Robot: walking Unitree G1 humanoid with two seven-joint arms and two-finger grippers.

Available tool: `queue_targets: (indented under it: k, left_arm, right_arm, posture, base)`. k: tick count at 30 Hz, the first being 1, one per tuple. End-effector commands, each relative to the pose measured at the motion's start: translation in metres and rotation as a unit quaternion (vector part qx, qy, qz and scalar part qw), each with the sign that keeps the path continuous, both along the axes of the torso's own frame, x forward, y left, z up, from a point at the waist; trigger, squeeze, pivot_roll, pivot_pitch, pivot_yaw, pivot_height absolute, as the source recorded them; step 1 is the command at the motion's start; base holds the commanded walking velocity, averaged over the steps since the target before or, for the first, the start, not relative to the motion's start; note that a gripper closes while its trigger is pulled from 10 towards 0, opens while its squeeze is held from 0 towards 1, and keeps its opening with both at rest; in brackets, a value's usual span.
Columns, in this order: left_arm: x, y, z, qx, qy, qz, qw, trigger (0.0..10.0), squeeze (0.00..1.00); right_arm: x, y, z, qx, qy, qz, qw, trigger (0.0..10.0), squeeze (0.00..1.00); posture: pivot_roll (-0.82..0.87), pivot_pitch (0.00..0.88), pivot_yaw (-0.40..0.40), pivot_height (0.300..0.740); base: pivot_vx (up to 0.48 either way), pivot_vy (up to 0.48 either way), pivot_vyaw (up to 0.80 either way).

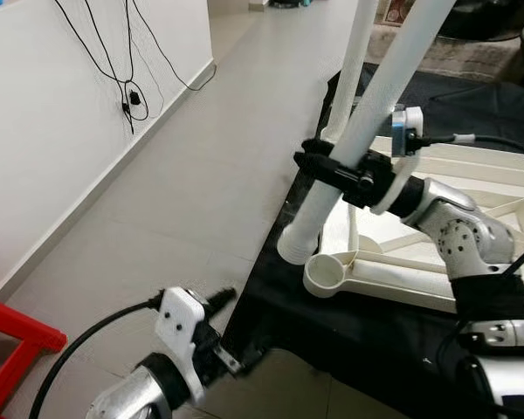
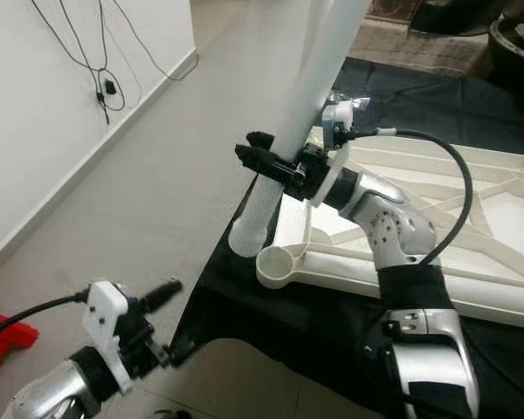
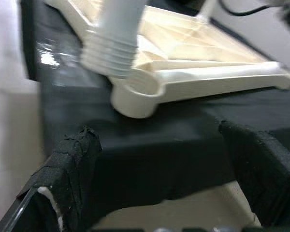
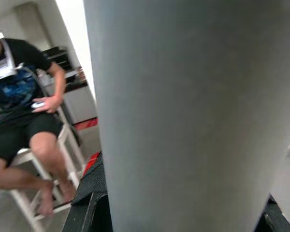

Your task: Building children table

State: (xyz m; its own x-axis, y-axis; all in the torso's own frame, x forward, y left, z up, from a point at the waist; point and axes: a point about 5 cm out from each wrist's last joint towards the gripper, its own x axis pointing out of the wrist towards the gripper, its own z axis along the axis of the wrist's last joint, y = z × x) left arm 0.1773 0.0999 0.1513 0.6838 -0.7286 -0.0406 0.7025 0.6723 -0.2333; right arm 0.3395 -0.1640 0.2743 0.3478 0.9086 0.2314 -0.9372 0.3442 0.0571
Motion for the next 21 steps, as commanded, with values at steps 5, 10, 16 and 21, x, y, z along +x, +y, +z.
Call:
queue_targets:
  k: [5, 10, 16, 21]
  left_arm:
    - [-0.014, -0.004, 0.0, -0.017, 0.025, -0.053, 0.998, 10.0, 0.0]
    - [-0.02, -0.006, 0.001, -0.025, 0.034, -0.069, 0.997, 10.0, 0.0]
    - [-0.023, -0.007, 0.001, -0.023, 0.042, -0.077, 0.996, 10.0, 0.0]
    - [-0.026, -0.006, 0.002, -0.024, 0.048, -0.084, 0.995, 10.0, 0.0]
  right_arm:
    - [-0.006, -0.002, -0.001, -0.045, -0.008, 0.067, 0.997, 10.0, 0.0]
    - [-0.005, -0.006, -0.003, -0.057, -0.016, 0.086, 0.994, 10.0, 0.0]
    - [-0.004, -0.008, -0.003, -0.055, -0.018, 0.117, 0.991, 10.0, 0.0]
    - [-0.003, -0.012, 0.0, -0.056, -0.022, 0.127, 0.99, 10.0, 0.0]
  posture:
    - [0.13, 0.248, -0.042, 0.74]
    - [0.13, 0.264, -0.036, 0.74]
    - [0.14, 0.272, -0.032, 0.74]
    - [0.14, 0.275, -0.028, 0.74]
  base:
    - [0.0, 0.0, 0.0]
    - [0.0, 0.0, 0.0]
    - [0.0, 0.0, 0.0]
    - [0.0, 0.0, 0.0]
